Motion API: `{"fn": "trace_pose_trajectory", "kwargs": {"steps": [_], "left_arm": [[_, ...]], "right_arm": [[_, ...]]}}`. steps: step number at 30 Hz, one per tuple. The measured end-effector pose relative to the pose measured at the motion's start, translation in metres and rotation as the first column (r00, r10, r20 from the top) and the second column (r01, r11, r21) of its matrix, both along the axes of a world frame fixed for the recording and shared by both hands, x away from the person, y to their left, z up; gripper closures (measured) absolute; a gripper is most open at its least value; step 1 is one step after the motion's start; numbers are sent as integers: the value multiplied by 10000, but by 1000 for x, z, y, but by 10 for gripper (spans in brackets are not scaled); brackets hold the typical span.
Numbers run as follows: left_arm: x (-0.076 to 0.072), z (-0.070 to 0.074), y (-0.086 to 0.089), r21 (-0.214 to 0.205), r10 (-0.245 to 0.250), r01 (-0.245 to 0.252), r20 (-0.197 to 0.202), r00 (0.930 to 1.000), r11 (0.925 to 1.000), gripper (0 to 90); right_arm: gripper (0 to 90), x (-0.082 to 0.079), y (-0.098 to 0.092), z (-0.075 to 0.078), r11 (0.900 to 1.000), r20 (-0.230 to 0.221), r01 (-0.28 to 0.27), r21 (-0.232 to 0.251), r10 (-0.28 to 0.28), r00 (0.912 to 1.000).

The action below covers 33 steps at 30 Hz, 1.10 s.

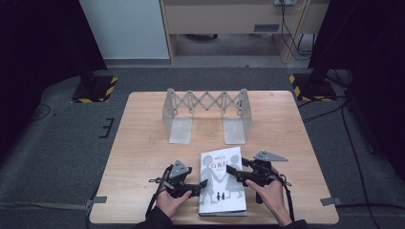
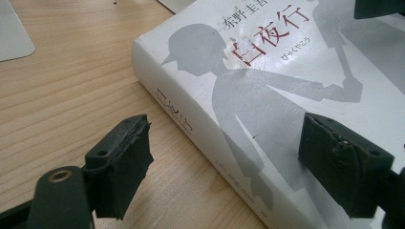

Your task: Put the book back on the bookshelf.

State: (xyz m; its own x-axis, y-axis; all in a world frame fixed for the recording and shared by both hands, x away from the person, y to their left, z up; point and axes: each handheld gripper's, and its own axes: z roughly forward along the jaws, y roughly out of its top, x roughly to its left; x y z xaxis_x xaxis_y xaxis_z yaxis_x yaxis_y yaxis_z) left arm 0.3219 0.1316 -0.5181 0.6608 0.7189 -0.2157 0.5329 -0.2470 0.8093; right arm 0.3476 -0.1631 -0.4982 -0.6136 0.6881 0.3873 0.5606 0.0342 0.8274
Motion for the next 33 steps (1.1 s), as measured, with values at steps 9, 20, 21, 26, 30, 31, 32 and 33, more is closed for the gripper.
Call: {"fn": "trace_pose_trajectory", "kwargs": {"steps": [9, 20, 21, 26, 30, 31, 32, 33], "left_arm": [[0, 0, -1, 73, 11, -12, 37, 10000, 10000, 170], [-1, 4, 3, 125, 37, -40, 243, 9997, 9999, 182], [-1, 5, 4, 31, 89, -89, 256, 9996, 10000, 184], [1, 6, 10, -189, 290, -286, 209, 9994, 9994, 191], [1, 4, 8, -29, 212, -212, 102, 9997, 9998, 191], [1, 3, 7, 14, 170, -170, 90, 9998, 9999, 191], [1, 3, 6, 3, 143, -143, 63, 9999, 9999, 191], [1, 3, 6, 3, 143, -143, 63, 9999, 9999, 190]], "right_arm": [[262, -2, 6, -8, 9988, 68, 380, -302, -378, 9993], [268, 0, 5, 3, 9997, 368, 239, 28, -240, 9990], [264, 0, 5, 4, 9997, 355, 234, 66, -236, 9991], [262, 0, 8, 6, 9994, 284, 214, 266, -221, 9994], [259, 0, 11, -1, 9996, 81, 221, 185, -222, 9997], [271, 0, 11, -3, 9997, -62, 182, 188, -181, 9998], [275, 0, 10, -4, 9997, -99, 152, 195, -150, 9998], [274, 0, 10, -6, 9997, -299, 98, 205, -92, 9995]]}}
